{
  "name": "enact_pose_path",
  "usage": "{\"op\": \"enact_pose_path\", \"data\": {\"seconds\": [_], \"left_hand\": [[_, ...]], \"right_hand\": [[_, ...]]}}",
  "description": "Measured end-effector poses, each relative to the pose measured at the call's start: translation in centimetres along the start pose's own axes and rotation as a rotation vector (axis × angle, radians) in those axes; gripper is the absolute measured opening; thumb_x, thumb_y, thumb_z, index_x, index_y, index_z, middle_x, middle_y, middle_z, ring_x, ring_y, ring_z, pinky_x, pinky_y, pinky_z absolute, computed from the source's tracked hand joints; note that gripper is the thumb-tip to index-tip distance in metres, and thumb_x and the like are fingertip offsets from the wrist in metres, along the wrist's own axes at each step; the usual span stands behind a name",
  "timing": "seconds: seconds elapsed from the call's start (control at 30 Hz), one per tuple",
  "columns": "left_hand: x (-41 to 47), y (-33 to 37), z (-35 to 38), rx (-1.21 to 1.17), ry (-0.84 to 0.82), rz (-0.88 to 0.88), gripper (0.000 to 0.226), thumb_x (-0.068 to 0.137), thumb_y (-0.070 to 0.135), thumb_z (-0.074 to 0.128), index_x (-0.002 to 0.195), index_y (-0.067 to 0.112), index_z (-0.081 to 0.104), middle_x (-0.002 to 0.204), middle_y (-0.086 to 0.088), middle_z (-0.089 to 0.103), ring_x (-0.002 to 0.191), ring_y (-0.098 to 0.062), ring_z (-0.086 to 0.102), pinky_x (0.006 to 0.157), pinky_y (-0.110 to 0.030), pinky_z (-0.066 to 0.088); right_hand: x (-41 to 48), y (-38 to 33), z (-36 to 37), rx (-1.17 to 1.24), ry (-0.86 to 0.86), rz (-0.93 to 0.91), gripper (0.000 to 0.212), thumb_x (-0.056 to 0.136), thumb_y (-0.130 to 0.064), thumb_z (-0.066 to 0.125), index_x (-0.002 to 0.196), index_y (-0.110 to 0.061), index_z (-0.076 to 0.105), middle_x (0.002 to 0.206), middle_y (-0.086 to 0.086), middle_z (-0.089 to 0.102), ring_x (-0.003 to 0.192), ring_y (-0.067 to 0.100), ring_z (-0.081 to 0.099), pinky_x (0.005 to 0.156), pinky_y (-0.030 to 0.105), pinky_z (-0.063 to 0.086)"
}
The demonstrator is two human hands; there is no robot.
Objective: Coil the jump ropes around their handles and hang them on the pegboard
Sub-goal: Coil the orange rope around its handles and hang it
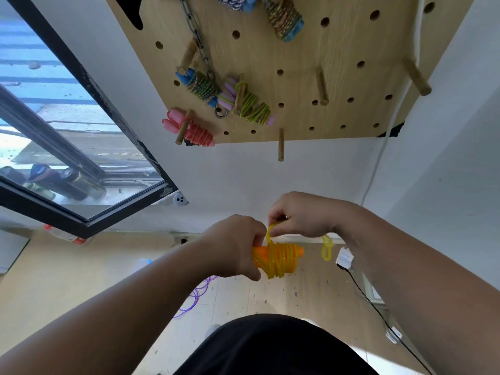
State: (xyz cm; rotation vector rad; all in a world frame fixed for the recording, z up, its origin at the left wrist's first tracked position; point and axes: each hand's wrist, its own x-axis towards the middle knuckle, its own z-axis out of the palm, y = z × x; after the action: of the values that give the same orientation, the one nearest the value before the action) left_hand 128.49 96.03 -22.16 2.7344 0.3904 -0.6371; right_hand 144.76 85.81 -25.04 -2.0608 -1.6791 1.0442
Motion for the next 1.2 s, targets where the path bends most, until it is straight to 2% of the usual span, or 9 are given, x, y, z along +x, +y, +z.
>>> {"op": "enact_pose_path", "data": {"seconds": [0.17,0.3,0.43,0.57,0.67,0.8,0.9,1.07,1.2], "left_hand": [[1.8,-2.0,0.1,0.019,0.140,-0.146,0.037,0.063,0.039,0.084,0.084,0.028,0.056,0.074,0.010,0.050,0.078,-0.018,0.056,0.062,-0.028,0.046],[2.8,-2.8,0.2,-0.118,0.270,-0.256,0.033,0.061,0.025,0.081,0.069,0.027,0.049,0.072,0.008,0.053,0.075,-0.020,0.058,0.056,-0.025,0.039],[3.4,-2.6,-0.3,-0.383,0.364,-0.347,0.031,0.059,0.017,0.085,0.066,0.022,0.056,0.072,0.004,0.057,0.062,-0.015,0.051,0.053,-0.023,0.038],[3.0,-2.8,-1.2,-0.702,0.434,-0.433,0.032,0.058,0.012,0.090,0.077,0.011,0.064,0.070,-0.011,0.069,0.052,-0.017,0.055,0.054,-0.030,0.047],[2.2,-2.4,-2.0,-0.814,0.366,-0.413,0.034,0.062,0.011,0.091,0.082,0.010,0.064,0.073,-0.015,0.074,0.055,-0.019,0.066,0.057,-0.033,0.054],[0.9,-1.2,-2.7,-0.982,0.292,-0.321,0.032,0.067,0.002,0.087,0.090,0.003,0.065,0.079,-0.018,0.075,0.070,-0.030,0.075,0.066,-0.044,0.061],[-0.1,-0.4,-3.3,-1.035,0.224,-0.205,0.034,0.072,-0.005,0.083,0.100,-0.008,0.065,0.084,-0.021,0.075,0.070,-0.026,0.075,0.065,-0.038,0.062],[-0.9,0.0,-3.1,-0.983,0.125,-0.069,0.048,0.058,0.006,0.089,0.098,-0.009,0.066,0.088,-0.022,0.075,0.076,-0.032,0.075,0.072,-0.044,0.062],[-1.4,-0.1,-2.7,-0.902,0.074,-0.035,0.048,0.047,0.026,0.093,0.086,0.015,0.069,0.089,-0.007,0.078,0.080,-0.026,0.073,0.084,-0.051,0.059]], "right_hand": [[0.5,-3.3,2.0,-0.141,0.290,0.114,0.026,0.101,-0.030,0.050,0.096,-0.020,0.073,0.089,-0.001,0.068,0.080,0.018,0.062,0.072,0.035,0.054],[-0.1,-4.3,4.5,-0.078,0.446,0.116,0.030,0.105,-0.027,0.039,0.098,-0.017,0.067,0.090,0.003,0.061,0.083,0.023,0.060,0.077,0.041,0.051],[-0.8,-3.4,6.6,0.013,0.662,0.002,0.027,0.104,-0.028,0.043,0.113,-0.018,0.067,0.095,0.001,0.061,0.086,0.022,0.058,0.072,0.038,0.047],[-2.6,-2.7,7.3,0.334,0.855,-0.006,0.018,0.100,-0.023,0.061,0.111,-0.023,0.075,0.084,-0.013,0.070,0.078,0.008,0.062,0.068,0.023,0.049],[-3.7,-2.1,6.7,0.667,0.821,0.036,0.016,0.095,-0.015,0.068,0.094,-0.029,0.076,0.079,-0.012,0.072,0.078,0.007,0.067,0.070,0.014,0.049],[-4.4,-1.5,5.5,0.848,0.724,-0.034,0.008,0.091,-0.006,0.071,0.089,-0.014,0.075,0.079,-0.002,0.075,0.070,0.012,0.066,0.067,0.021,0.054],[-4.8,-1.3,5.4,0.969,0.680,-0.120,0.009,0.088,0.000,0.072,0.083,-0.007,0.070,0.076,0.003,0.075,0.065,0.011,0.064,0.062,0.025,0.053],[-4.9,0.3,4.3,0.960,0.493,-0.248,0.011,0.082,-0.008,0.070,0.084,-0.019,0.070,0.069,0.000,0.068,0.058,0.010,0.057,0.054,0.023,0.046],[-5.5,1.8,3.5,0.832,0.276,-0.269,0.026,0.082,-0.006,0.072,0.079,-0.033,0.074,0.068,-0.003,0.067,0.057,0.010,0.053,0.056,0.026,0.043]]}}
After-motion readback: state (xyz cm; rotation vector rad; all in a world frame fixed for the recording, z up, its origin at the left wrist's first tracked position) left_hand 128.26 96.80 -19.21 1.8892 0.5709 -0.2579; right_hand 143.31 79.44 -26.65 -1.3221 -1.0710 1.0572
